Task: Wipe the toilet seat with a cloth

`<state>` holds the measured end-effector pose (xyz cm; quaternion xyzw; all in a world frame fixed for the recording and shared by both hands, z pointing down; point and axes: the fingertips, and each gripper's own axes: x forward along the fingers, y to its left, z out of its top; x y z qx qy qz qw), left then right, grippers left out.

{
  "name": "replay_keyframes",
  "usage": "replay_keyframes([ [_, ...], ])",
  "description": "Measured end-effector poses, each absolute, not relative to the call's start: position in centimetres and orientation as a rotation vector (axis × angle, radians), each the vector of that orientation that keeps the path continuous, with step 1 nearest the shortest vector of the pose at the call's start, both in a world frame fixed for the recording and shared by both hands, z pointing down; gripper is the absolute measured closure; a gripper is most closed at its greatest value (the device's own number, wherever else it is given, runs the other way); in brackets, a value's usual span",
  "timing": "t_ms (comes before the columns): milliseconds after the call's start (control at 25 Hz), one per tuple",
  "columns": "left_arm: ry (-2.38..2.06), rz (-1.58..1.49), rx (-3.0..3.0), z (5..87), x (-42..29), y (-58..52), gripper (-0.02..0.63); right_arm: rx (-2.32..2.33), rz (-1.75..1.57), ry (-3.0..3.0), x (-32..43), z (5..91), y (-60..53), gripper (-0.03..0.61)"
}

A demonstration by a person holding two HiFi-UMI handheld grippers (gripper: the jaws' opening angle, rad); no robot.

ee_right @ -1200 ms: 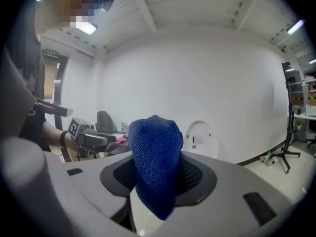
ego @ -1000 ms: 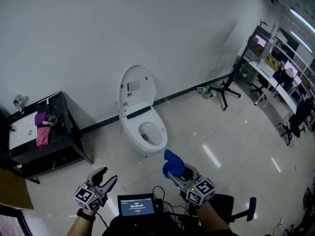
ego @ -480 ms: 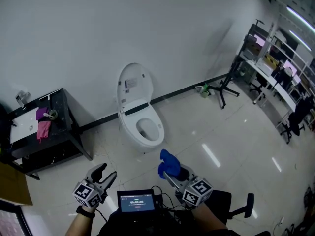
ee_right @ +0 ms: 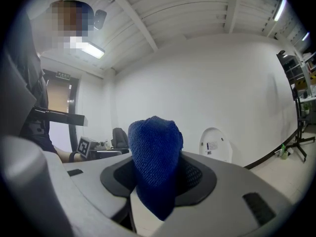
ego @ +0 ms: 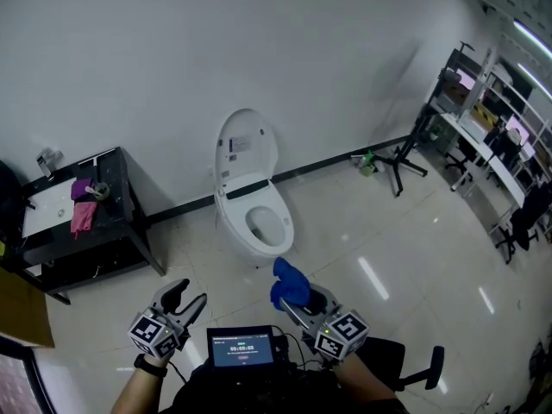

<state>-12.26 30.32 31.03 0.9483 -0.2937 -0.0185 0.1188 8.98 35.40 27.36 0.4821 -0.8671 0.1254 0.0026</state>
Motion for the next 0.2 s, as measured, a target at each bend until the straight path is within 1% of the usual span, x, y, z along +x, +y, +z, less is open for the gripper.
replay_keyframes([
  [200,-0.872,-0.046,2.764,31.72,-12.35,30.75,0.37,1.516,0.39,-2.722,9.54,27.23,35.46,0.381],
])
